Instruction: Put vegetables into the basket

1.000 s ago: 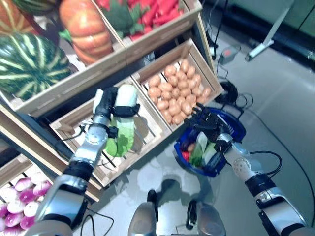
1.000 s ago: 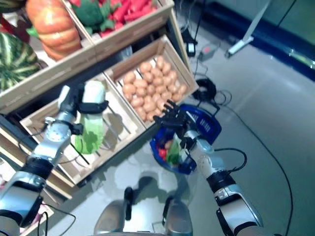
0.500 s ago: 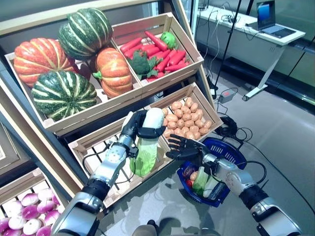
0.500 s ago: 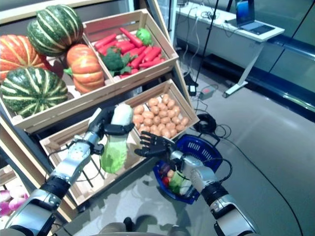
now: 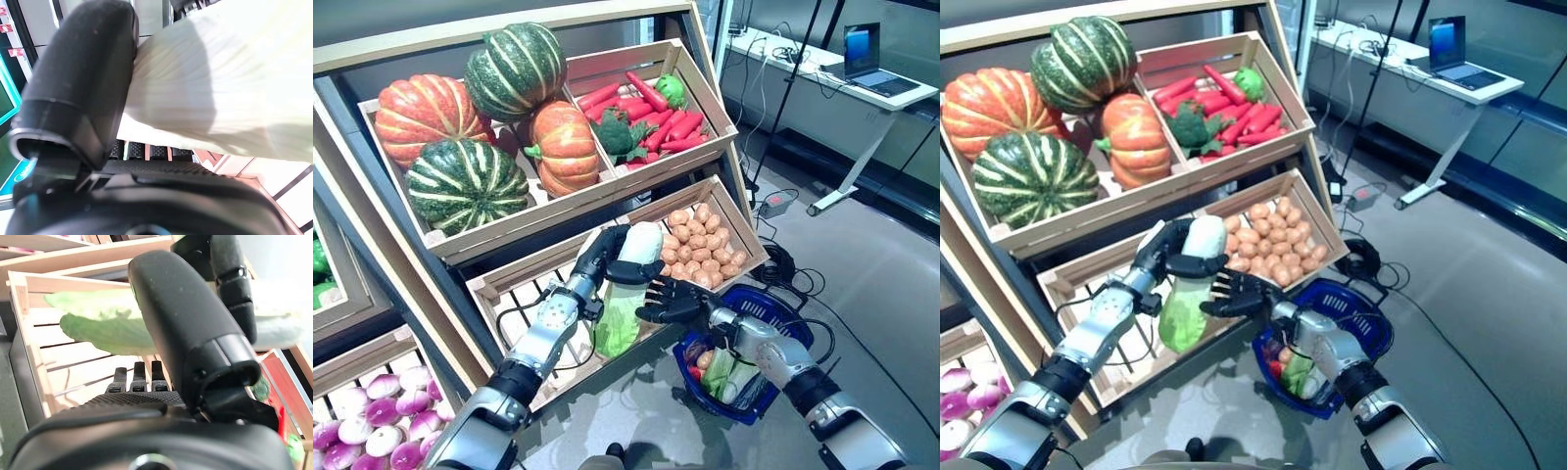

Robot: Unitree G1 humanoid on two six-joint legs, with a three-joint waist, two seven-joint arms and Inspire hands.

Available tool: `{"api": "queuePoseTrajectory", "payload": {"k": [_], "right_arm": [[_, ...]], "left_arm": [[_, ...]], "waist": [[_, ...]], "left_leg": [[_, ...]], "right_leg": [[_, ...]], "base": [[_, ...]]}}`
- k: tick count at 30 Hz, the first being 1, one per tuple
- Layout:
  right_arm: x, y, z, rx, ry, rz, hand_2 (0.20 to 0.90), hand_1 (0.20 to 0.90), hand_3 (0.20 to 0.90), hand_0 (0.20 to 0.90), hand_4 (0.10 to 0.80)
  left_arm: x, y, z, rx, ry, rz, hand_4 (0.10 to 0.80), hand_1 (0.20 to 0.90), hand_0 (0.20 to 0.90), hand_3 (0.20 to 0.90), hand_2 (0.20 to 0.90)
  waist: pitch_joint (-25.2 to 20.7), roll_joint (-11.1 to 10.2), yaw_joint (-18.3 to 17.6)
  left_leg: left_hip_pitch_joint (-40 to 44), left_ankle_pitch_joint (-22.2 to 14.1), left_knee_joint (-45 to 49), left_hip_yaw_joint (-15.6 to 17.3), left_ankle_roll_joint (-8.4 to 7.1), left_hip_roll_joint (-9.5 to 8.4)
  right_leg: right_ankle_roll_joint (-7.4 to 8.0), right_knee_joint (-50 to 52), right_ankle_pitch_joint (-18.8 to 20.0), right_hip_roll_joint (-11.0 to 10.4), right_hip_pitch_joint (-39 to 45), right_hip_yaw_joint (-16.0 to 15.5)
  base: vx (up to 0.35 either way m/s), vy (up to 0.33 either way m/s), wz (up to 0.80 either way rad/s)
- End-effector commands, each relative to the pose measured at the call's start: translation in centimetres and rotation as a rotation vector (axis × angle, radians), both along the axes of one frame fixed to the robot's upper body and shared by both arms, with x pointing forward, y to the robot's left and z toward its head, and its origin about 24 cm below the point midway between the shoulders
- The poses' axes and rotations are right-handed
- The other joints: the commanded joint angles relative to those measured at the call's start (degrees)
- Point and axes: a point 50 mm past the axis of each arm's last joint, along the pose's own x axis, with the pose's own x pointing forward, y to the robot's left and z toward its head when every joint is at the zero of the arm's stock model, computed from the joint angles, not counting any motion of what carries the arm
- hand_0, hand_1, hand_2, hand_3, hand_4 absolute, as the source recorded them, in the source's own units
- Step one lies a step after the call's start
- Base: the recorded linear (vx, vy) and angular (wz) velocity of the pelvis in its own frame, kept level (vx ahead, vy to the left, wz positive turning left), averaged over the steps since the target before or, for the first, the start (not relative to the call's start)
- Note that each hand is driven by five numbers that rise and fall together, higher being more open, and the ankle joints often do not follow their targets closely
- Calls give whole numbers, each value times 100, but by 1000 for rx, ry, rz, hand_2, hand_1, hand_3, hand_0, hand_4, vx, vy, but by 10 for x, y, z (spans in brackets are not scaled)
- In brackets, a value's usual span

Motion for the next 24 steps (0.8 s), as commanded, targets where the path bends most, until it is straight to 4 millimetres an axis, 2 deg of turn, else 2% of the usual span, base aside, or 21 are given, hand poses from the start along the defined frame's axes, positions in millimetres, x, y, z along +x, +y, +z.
{"api": "queuePoseTrajectory", "payload": {"k": [1, 7, 12, 17, 20, 24], "right_arm": [[20, 27, 42, 129, -121, 32, 900, 900, 900, 900, 800], [15, 35, 28, 159, -36, 44, 900, 900, 900, 900, 800], [15, 40, 25, 192, 17, 57, 900, 900, 900, 900, 800], [20, 38, 23, 155, 29, 16, 900, 900, 900, 900, 800], [25, 36, 19, 92, 33, -16, 900, 900, 900, 900, 800], [35, 35, 23, 103, 25, -82, 900, 900, 900, 900, 800]], "left_arm": [[11, -26, 50, -132, -238, -115, 400, 300, 300, 300, 300], [5, -43, 61, -205, -292, -229, 400, 300, 300, 300, 300], [2, -51, 66, -282, -293, -313, 400, 300, 300, 300, 300], [1, -57, 69, -395, -273, -334, 400, 300, 300, 300, 300], [-3, -70, 73, -488, -270, -388, 400, 300, 300, 300, 300], [-7, -86, 81, -616, -242, -456, 400, 300, 300, 300, 300]], "waist": [[-492, -111, 81], [-532, -101, 119], [-588, -102, 139], [-635, -95, 145], [-656, -99, 166], [-662, -98, 206]], "left_leg": [[243, -290, 76, 96, -90, -30], [348, -317, 36, 54, -72, -27], [396, -322, -6, 52, -75, -26], [427, -342, -17, 48, -65, -37], [429, -349, -27, 41, -55, -45], [446, -361, -32, 34, -45, -49]], "right_leg": [[-269, -53, 583, -137, -113, 194], [-292, -74, 562, -141, -15, 196], [-282, -128, 585, -150, 33, 199], [-283, -164, 594, -155, 55, 220], [-283, -203, 618, -160, 61, 238], [-287, -246, 649, -154, 83, 249]], "base": [[38, -8, 3], [35, -5, 1], [7, -1, 0], [0, 0, 0], [0, 0, 0], [0, 0, 0]]}}
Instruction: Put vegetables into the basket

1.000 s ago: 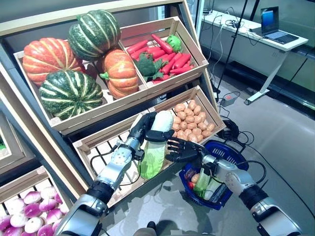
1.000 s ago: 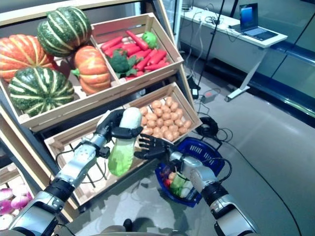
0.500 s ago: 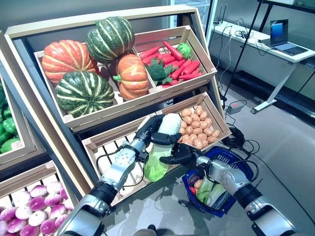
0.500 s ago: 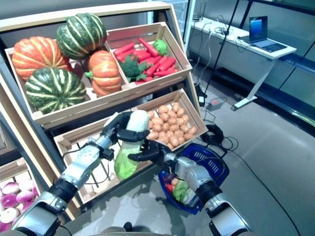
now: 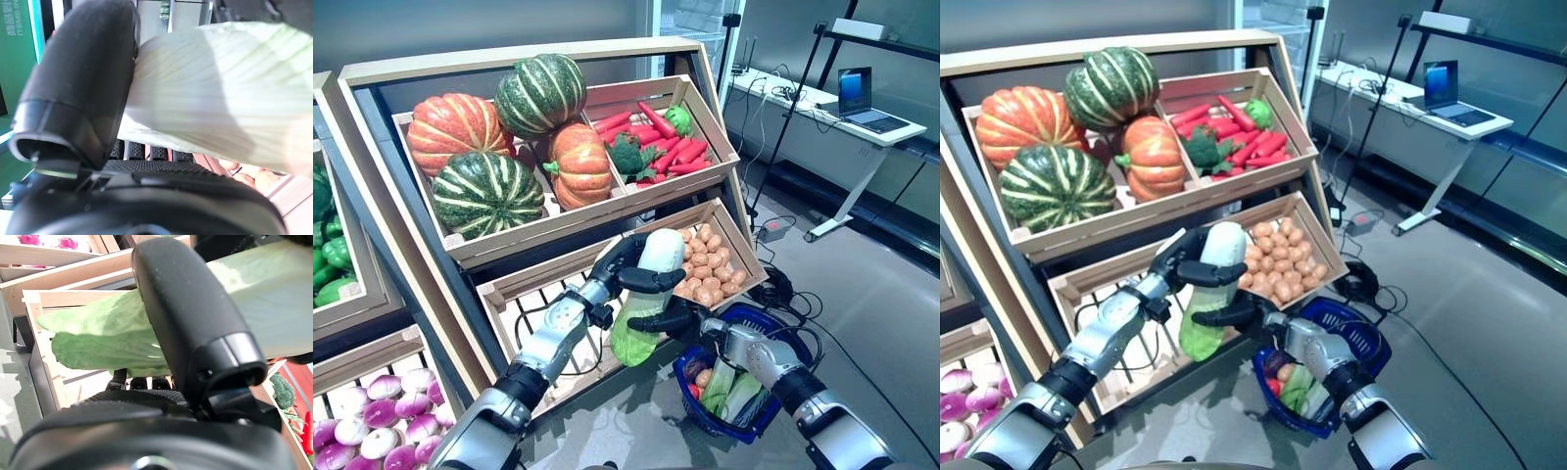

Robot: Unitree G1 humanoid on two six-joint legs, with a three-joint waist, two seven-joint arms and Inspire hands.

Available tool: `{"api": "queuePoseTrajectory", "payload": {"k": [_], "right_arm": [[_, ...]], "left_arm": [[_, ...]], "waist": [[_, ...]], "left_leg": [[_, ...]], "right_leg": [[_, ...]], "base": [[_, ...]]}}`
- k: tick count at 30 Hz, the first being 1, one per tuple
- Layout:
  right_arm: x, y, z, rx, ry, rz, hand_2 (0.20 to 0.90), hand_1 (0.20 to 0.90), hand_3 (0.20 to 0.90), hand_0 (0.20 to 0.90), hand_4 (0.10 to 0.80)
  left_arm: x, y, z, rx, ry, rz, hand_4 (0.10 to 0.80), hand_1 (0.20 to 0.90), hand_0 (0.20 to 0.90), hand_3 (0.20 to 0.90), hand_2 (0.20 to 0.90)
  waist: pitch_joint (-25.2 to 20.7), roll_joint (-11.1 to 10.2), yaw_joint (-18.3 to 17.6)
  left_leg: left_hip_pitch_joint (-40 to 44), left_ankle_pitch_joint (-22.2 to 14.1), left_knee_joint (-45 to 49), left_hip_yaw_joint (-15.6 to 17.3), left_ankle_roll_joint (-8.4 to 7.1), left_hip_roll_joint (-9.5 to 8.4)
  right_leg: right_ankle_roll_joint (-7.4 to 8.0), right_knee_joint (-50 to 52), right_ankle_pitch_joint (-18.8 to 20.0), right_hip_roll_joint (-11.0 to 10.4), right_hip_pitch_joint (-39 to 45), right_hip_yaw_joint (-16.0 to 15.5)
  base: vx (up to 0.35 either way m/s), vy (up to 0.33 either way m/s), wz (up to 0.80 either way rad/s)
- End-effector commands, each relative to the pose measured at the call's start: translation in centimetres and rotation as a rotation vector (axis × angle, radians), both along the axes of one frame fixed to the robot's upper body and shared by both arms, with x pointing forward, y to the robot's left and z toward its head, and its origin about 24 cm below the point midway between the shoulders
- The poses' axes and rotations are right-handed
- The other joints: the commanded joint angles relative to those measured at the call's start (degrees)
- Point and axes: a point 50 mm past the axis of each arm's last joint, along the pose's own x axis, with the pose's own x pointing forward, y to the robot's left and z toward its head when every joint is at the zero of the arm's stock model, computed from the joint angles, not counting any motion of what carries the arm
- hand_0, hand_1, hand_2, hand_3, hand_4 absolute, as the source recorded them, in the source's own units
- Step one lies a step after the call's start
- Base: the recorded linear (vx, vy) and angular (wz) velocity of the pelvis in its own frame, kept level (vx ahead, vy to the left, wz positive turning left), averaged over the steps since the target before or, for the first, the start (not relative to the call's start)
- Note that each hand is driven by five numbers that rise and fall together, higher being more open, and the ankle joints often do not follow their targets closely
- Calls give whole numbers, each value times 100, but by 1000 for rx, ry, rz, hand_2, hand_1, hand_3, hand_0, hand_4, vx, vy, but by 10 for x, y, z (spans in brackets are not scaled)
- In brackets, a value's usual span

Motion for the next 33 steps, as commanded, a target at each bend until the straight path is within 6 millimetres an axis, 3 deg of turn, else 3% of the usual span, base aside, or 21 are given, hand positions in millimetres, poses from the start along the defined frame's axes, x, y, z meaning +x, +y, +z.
{"api": "queuePoseTrajectory", "payload": {"k": [1, 2, 3, 7, 19, 20, 21, 22, 27, 31, 33], "right_arm": [[40, 22, 48, 87, -165, -84, 900, 900, 900, 900, 800], [43, 24, 52, 119, -176, -109, 676, 676, 676, 676, 651], [44, 25, 54, 139, -182, -116, 300, 300, 300, 300, 400], [46, 32, 65, 212, -209, -149, 300, 300, 300, 300, 400], [51, 15, 73, 278, -246, -260, 300, 300, 300, 300, 400], [52, 13, 74, 270, -257, -269, 300, 300, 300, 300, 400], [53, 11, 75, 266, -264, -278, 300, 300, 300, 300, 400], [53, 9, 76, 263, -269, -285, 300, 300, 300, 300, 400], [54, -9, 75, 205, -299, -337, 300, 300, 300, 300, 400], [53, -28, 70, 181, -297, -397, 300, 300, 300, 300, 400], [51, -51, 64, 182, -284, -489, 300, 300, 300, 300, 400]], "left_arm": [[-1, -66, 86, -463, -295, -238, 400, 300, 300, 300, 300], [-3, -70, 88, -495, -284, -252, 400, 300, 300, 300, 300], [-4, -72, 89, -509, -278, -256, 400, 300, 300, 300, 300], [-7, -77, 92, -538, -270, -272, 400, 300, 300, 300, 300], [-7, -73, 80, -490, -228, -248, 400, 300, 300, 300, 300], [-7, -72, 79, -479, -222, -245, 449, 373, 373, 373, 373], [-6, -72, 78, -471, -214, -245, 764, 846, 846, 846, 846], [-6, -72, 77, -468, -207, -253, 800, 900, 900, 900, 900], [-5, -65, 74, -413, -192, -226, 800, 900, 900, 900, 900], [-1, -47, 70, -362, -197, -171, 800, 900, 900, 900, 900], [2, -24, 66, -301, -201, -102, 800, 900, 900, 900, 900]], "waist": [[-359, 39, 117], [-350, 39, 124], [-346, 40, 128], [-317, 51, 140], [-398, 38, 110], [-390, 43, 93], [-381, 50, 80], [-374, 57, 68], [-398, 77, 17], [-416, 78, -4], [-422, 89, -22]], "left_leg": [[264, -458, 131, 35, -80, -19], [269, -468, 135, 24, -72, -21], [268, -472, 140, 21, -69, -21], [251, -482, 153, -10, -55, -32], [288, -413, -58, 56, -43, -32], [281, -407, -53, 77, -44, -26], [277, -403, -54, 87, -44, -21], [279, -397, -64, 96, -43, -17], [298, -370, -143, 122, -43, -11], [297, -364, -169, 189, -51, 10], [273, -350, -192, 231, -61, 29]], "right_leg": [[-314, -240, 633, -115, -34, 233], [-320, -227, 629, -112, -37, 237], [-322, -221, 628, -113, -41, 237], [-334, -184, 617, -117, -68, 242], [-268, -440, 764, -115, -44, 273], [-267, -433, 773, -115, -59, 279], [-267, -425, 778, -112, -73, 289], [-268, -425, 782, -109, -79, 293], [-238, -508, 831, -105, -76, 313], [-218, -574, 872, -102, -83, 319], [-206, -602, 895, -87, -113, 336]], "base": [[0, 0, 0], [0, 0, 0], [0, 0, 0], [-28, 4, 0], [-27, -9, 2], [-45, -20, -1], [-30, -8, -4], [-18, -4, -4], [-2, 0, -1], [5, -23, -4], [-7, -35, -5]]}}
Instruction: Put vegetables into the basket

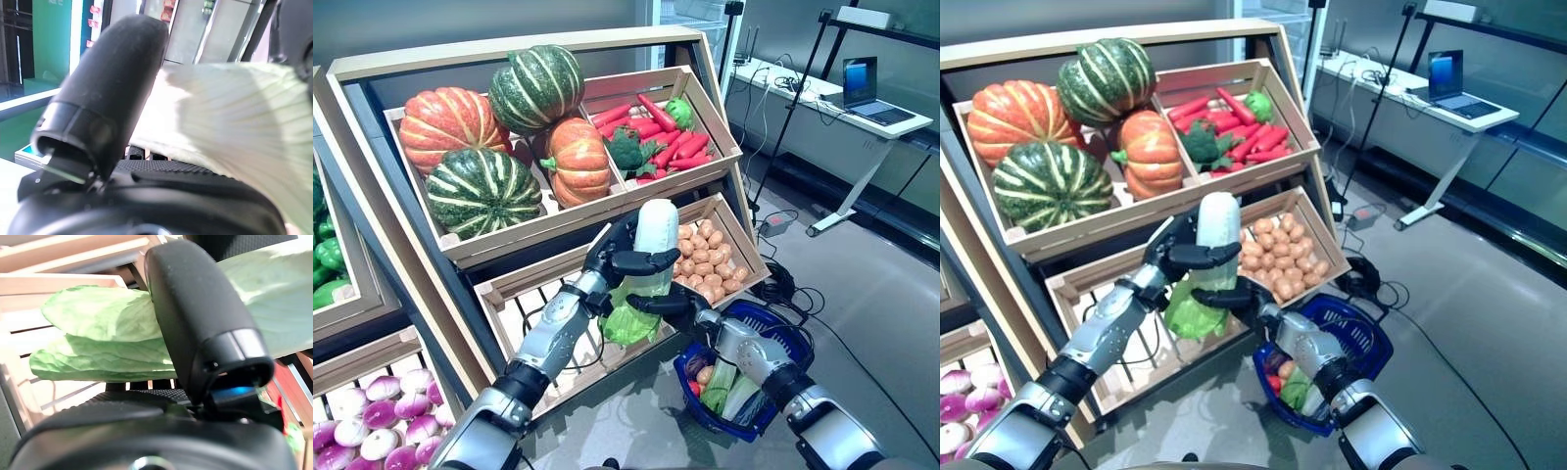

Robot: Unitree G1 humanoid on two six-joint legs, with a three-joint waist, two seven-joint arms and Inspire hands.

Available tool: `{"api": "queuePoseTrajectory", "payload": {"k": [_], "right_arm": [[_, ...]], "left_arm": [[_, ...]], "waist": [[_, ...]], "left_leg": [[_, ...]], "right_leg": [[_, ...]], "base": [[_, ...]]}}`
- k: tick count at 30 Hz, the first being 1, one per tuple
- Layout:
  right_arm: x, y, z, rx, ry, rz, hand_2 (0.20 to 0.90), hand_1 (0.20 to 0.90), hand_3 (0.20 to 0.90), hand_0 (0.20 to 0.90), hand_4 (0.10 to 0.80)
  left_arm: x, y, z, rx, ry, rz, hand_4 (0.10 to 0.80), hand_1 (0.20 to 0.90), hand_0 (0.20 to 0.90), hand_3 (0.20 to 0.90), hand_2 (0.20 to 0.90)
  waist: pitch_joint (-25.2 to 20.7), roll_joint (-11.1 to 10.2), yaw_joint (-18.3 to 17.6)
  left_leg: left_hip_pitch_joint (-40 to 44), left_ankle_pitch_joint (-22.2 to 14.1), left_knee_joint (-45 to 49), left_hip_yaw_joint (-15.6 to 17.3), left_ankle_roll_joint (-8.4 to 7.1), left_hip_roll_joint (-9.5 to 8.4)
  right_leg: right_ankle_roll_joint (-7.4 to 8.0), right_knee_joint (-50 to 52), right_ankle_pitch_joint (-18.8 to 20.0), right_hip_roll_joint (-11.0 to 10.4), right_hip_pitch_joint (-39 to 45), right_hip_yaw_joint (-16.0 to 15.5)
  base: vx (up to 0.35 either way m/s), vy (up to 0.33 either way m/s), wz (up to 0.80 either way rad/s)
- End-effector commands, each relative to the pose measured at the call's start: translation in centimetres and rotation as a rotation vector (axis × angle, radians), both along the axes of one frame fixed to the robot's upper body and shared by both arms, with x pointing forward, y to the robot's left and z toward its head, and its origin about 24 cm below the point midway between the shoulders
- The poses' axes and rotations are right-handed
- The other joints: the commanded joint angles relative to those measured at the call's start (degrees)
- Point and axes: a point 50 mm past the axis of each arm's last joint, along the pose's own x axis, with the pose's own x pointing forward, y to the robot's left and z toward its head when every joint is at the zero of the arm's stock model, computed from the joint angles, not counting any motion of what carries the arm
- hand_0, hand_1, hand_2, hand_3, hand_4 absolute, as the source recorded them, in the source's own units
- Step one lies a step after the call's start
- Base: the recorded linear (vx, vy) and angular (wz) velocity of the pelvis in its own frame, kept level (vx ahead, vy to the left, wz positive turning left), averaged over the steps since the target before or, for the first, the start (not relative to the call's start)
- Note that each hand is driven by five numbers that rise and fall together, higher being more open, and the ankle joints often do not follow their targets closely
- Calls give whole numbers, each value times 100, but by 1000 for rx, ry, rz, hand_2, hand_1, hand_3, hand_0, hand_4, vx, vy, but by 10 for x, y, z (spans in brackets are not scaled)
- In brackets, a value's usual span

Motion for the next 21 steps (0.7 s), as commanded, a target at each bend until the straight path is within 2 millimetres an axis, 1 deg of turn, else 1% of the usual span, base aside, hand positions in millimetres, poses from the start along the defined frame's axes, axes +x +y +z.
{"api": "queuePoseTrajectory", "payload": {"k": [1, 2, 3, 4, 6, 7, 8, 9, 10, 11, 13, 16, 18, 19, 21], "right_arm": [[40, -45, 56, 134, -214, -305, 300, 300, 300, 300, 400], [37, -55, 52, 144, -208, -342, 300, 300, 300, 300, 400], [37, -58, 51, 146, -207, -358, 300, 300, 300, 300, 400], [34, -66, 49, 147, -202, -393, 300, 300, 300, 300, 400], [29, -84, 42, 154, -188, -455, 300, 300, 300, 300, 400], [25, -97, 37, 163, -178, -500, 300, 300, 300, 300, 400], [24, -99, 36, 164, -175, -513, 300, 300, 300, 300, 400], [20, -115, 31, 149, -163, -562, 300, 300, 300, 300, 400], [20, -115, 31, 149, -163, -562, 300, 300, 300, 300, 400], [16, -125, 25, 142, -151, -601, 300, 300, 300, 300, 400], [10, -137, 18, 134, -130, -652, 300, 300, 300, 300, 400], [-3, -164, 7, 94, -87, -735, 300, 300, 300, 300, 400], [-8, -174, 3, 81, -71, -767, 300, 300, 300, 300, 400], [-13, -185, 1, 64, -53, -805, 300, 300, 300, 300, 400], [-21, -196, -4, 42, -25, -841, 300, 300, 300, 300, 400]], "left_arm": [[2, -21, 44, -80, -218, -92, 800, 900, 900, 900, 900], [4, -8, 41, -39, -216, -45, 800, 900, 900, 900, 900], [5, -4, 40, -23, -214, -28, 800, 900, 900, 900, 900], [6, 8, 36, -1, -197, 11, 800, 900, 900, 900, 900], [8, 32, 27, 33, -162, 100, 800, 900, 900, 900, 900], [8, 48, 20, 20, -119, 172, 800, 900, 900, 900, 900], [8, 52, 18, 18, -107, 190, 800, 900, 900, 900, 900], [8, 70, 11, 19, -90, 280, 800, 900, 900, 900, 900], [8, 70, 11, 19, -90, 280, 800, 900, 900, 900, 900], [6, 80, 6, 12, -72, 319, 800, 900, 900, 900, 900], [4, 88, 0, 16, -47, 355, 800, 900, 900, 900, 900], [1, 103, -14, 141, 35, 444, 800, 900, 900, 900, 900], [-1, 109, -23, 219, 83, 466, 800, 900, 900, 900, 900], [-3, 116, -29, 268, 115, 482, 800, 900, 900, 900, 900], [-4, 122, -30, 289, 124, 489, 800, 900, 900, 900, 900]], "waist": [[-418, 85, -5], [-410, 97, -17], [-410, 99, -20], [-407, 104, -29], [-404, 116, -51], [-399, 121, -67], [-397, 122, -70], [-397, 129, -93], [-397, 129, -92], [-383, 135, -104], [-376, 140, -111], [-367, 155, -120], [-366, 166, -129], [-360, 171, -138], [-352, 173, -140]], "left_leg": [[255, -446, 77, 195, -79, 29], [245, -435, 63, 211, -81, 33], [241, -433, 58, 216, -82, 34], [231, -424, 48, 225, -85, 38], [222, -422, 31, 239, -93, 46], [224, -425, 34, 252, -94, 51], [224, -425, 34, 256, -95, 53], [220, -432, 51, 291, -99, 68], [220, -433, 51, 292, -99, 69], [219, -434, 63, 306, -102, 76], [221, -432, 64, 309, -102, 82], [208, -424, 25, 317, -102, 89], [200, -415, 5, 318, -108, 90], [170, -404, 3, 315, -123, 91], [141, -399, 3, 317, -135, 97]], "right_leg": [[-238, -110, 686, -133, -205, 266], [-232, -116, 691, -130, -216, 268], [-229, -119, 692, -130, -220, 269], [-227, -129, 698, -127, -228, 271], [-221, -155, 696, -119, -236, 288], [-214, -163, 697, -115, -242, 305], [-214, -163, 697, -115, -245, 308], [-220, -157, 686, -109, -264, 323], [-220, -156, 686, -109, -265, 324], [-223, -148, 682, -102, -276, 342], [-231, -150, 681, -92, -280, 367], [-220, -224, 711, -67, -276, 401], [-210, -257, 726, -62, -276, 397], [-192, -310, 755, -58, -273, 384], [-182, -341, 766, -53, -279, 372]], "base": [[-15, -32, -7], [-15, -23, -6], [-21, -34, -5], [-14, -33, -4], [-10, -33, -8], [-6, -22, -8], [-10, -23, -6], [-8, -13, -5], [-10, -22, -11], [-3, -19, -14], [4, -39, -11], [2, -57, -5], [-3, -49, -5], [-5, -59, -8], [-2, -71, -7]]}}
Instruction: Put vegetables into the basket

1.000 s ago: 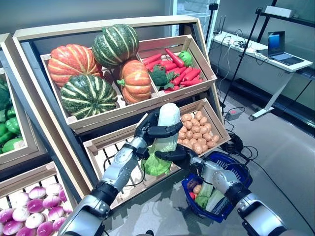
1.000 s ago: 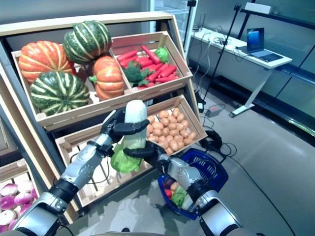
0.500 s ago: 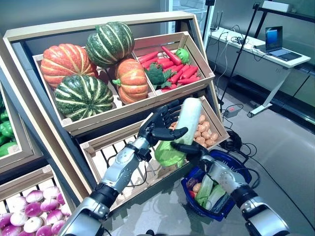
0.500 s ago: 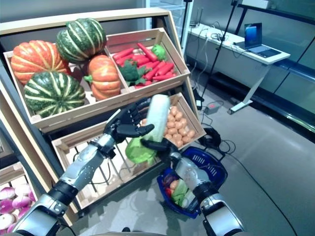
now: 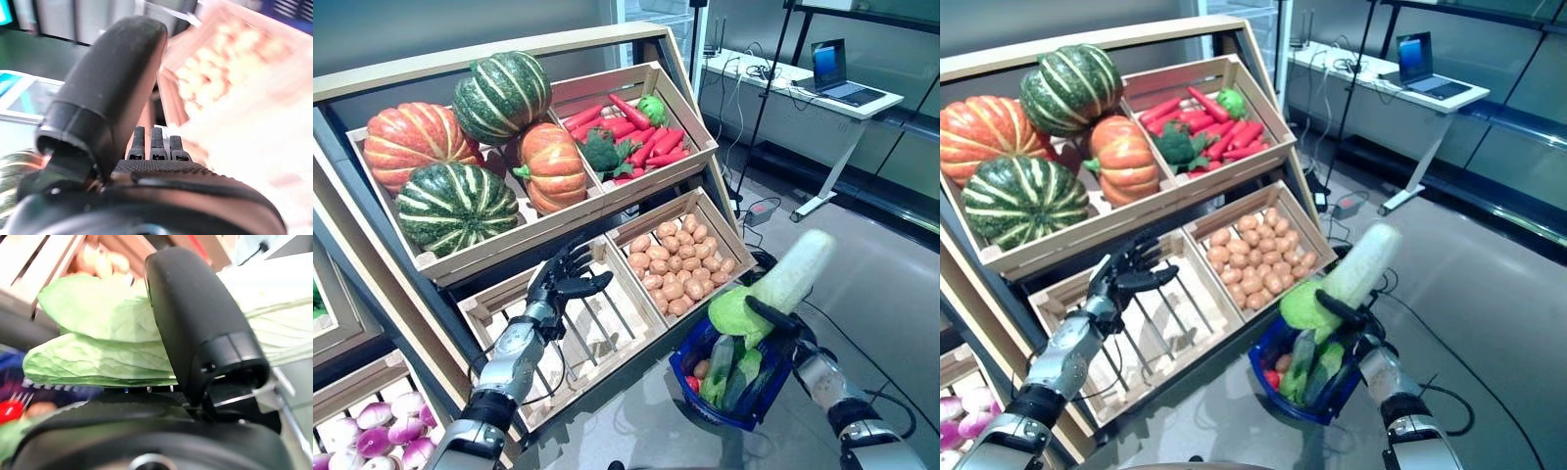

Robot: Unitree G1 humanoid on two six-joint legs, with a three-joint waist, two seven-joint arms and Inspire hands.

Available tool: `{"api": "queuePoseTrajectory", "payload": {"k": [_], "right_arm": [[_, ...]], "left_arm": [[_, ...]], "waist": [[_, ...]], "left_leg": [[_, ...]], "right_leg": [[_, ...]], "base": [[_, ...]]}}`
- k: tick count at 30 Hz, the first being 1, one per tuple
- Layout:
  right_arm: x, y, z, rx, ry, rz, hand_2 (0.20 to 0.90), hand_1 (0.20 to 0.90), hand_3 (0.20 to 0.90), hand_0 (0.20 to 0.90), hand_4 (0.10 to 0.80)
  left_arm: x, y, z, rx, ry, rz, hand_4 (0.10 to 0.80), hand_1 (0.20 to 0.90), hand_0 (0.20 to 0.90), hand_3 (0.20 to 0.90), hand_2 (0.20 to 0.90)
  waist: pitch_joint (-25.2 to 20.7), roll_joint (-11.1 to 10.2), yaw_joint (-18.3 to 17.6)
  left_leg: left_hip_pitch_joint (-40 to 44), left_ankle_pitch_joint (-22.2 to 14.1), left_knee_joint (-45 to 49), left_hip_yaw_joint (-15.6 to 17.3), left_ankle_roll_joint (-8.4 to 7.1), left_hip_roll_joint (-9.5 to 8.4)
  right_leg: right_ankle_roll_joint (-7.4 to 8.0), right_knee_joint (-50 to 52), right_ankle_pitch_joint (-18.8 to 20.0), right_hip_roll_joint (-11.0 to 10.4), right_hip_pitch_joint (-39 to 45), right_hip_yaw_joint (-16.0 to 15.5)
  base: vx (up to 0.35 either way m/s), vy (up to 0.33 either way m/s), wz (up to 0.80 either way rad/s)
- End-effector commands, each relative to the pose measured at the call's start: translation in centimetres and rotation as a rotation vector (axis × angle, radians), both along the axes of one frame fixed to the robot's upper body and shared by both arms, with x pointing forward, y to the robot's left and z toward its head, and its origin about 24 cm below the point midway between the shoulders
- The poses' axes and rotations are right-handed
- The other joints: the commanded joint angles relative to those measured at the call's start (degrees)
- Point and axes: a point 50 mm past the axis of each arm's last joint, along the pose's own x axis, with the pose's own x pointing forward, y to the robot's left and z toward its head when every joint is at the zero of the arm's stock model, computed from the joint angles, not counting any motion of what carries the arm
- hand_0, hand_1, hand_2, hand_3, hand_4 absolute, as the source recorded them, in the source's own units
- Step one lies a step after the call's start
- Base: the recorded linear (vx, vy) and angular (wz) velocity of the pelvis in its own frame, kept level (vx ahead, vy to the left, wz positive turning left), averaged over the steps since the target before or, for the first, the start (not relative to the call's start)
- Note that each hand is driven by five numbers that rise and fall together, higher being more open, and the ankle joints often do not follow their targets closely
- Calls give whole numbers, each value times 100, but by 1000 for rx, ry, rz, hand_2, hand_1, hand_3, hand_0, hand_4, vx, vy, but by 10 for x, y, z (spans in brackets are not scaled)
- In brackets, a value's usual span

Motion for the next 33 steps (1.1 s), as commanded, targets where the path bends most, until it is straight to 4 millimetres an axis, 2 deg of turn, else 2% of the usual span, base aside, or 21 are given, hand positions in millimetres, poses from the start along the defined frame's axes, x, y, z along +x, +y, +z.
{"api": "queuePoseTrajectory", "payload": {"k": [1, 4, 7, 10, 12, 13, 14, 16, 18, 21, 24, 25, 26, 27, 28, 30, 33], "right_arm": [[24, -36, 43, -41, -230, -125, 300, 300, 300, 300, 400], [1, -46, 21, -42, -114, -157, 300, 300, 300, 300, 400], [-10, -47, 9, -24, -55, -173, 300, 300, 300, 300, 400], [-7, -42, 6, -31, -35, -169, 300, 300, 300, 300, 400], [2, -38, 10, -29, -45, -174, 300, 300, 300, 300, 400], [27, -32, 29, -30, -108, -183, 300, 300, 300, 300, 400], [41, -33, 43, -36, -150, -188, 300, 300, 300, 300, 400], [55, -37, 60, -53, -187, -197, 300, 300, 300, 300, 400], [70, -41, 82, -63, -258, -207, 300, 300, 300, 300, 400], [77, -42, 94, -67, -303, -197, 300, 300, 300, 300, 400], [82, -44, 106, -87, -353, -159, 300, 300, 300, 300, 400], [83, -45, 108, -91, -359, -157, 300, 300, 300, 300, 400], [86, -49, 117, -102, -381, -154, 300, 300, 300, 300, 400], [89, -52, 124, -113, -390, -152, 300, 300, 300, 300, 400], [89, -52, 125, -116, -392, -152, 300, 300, 300, 300, 400], [95, -57, 142, -133, -431, -156, 300, 300, 300, 300, 400], [102, -59, 159, -138, -480, -179, 300, 300, 300, 300, 400]], "left_arm": [[21, 17, 39, 94, -149, 14, 800, 900, 900, 900, 900], [16, 17, 37, 111, -162, 7, 800, 900, 900, 900, 900], [14, 7, 37, 93, -186, -14, 800, 900, 900, 900, 900], [16, -6, 41, 58, -207, -59, 800, 900, 900, 900, 900], [19, -18, 43, 35, -216, -92, 800, 900, 900, 900, 900], [29, -31, 58, 10, -279, -110, 800, 900, 900, 900, 900], [37, -36, 70, -6, -327, -117, 800, 900, 900, 900, 900], [45, -42, 83, -19, -385, -124, 800, 900, 900, 900, 900], [53, -47, 102, -20, -465, -111, 800, 900, 900, 900, 900], [54, -47, 113, -6, -507, -95, 800, 900, 900, 900, 900], [55, -43, 126, -15, -565, -77, 800, 900, 900, 900, 900], [55, -42, 129, -19, -573, -77, 800, 900, 900, 900, 900], [55, -41, 138, -35, -605, -78, 800, 900, 900, 900, 900], [55, -42, 144, -44, -630, -81, 800, 900, 900, 900, 900], [55, -42, 145, -45, -635, -81, 800, 900, 900, 900, 900], [54, -45, 157, -59, -693, -86, 800, 900, 900, 900, 900], [52, -46, 165, -78, -740, -84, 800, 900, 900, 900, 900]], "waist": [[-290, 4, 140], [-237, 20, 180], [-165, 39, 237], [-26, 60, 298], [120, 98, 336], [488, 161, 363], [734, 200, 369], [1054, 275, 370], [1587, 397, 355], [1804, 387, 369], [1990, 390, 410], [2015, 397, 417], [2117, 383, 432], [2181, 379, 436], [2180, 379, 437], [2340, 418, 443], [2430, 463, 430]], "left_leg": [[172, -380, 14, 84, -149, 56], [120, -353, 14, 78, -163, 69], [70, -336, 14, 40, -166, 66], [-46, -311, 43, -8, -171, 63], [-186, -279, 104, -59, -181, 52], [-590, -267, 392, -160, -200, 15], [-879, -267, 617, -236, -208, -20], [-1235, -265, 922, -311, -220, -62], [-1905, -317, 1620, -333, -219, -123], [-2436, -548, 2283, -326, -194, -217], [-3058, -834, 3073, -389, -119, -314], [-3138, -898, 3201, -352, -83, -307], [-3493, -1091, 3710, -304, -19, -330], [-3654, -1369, 4067, -299, -5, -335], [-3708, -1405, 4132, -291, 2, -334], [-4202, -1633, 4798, -283, 65, -318], [-4638, -1822, 5326, -279, 131, -277]], "right_leg": [[-155, 161, 409, -126, -319, 77], [-156, 161, 428, -116, -369, 53], [-185, 189, 408, -93, -416, 35], [-223, 310, 359, -91, -549, -9], [-253, 474, 306, -91, -722, -37], [-318, 838, 214, -123, -1120, -82], [-354, 1085, 155, -153, -1384, -122], [-385, 1455, 86, -192, -1745, -170], [-430, 2417, -82, -284, -2525, -189], [-457, 3073, -308, -373, -3041, -169], [-556, 3938, -612, -519, -3609, -130], [-575, 4137, -682, -563, -3719, -143], [-616, 4671, -853, -693, -4054, -141], [-585, 5022, -1089, -733, -4203, -85], [-588, 5087, -1122, -744, -4258, -76], [-651, 5742, -1312, -815, -4749, -25], [-705, 6215, -1464, -839, -5211, 72]], "base": [[4, -66, -2], [18, -69, 0], [23, -48, 0], [-57, -22, -1], [-242, 7, 2], [-505, 36, 5], [-620, 53, 1], [-404, 54, -1], [-398, 61, 15], [-217, 26, 5], [-119, 28, 14], [-135, 18, 8], [-52, -14, 12], [-29, -18, 15], [-21, -24, 17], [-112, -17, 6], [-80, -26, -1]]}}
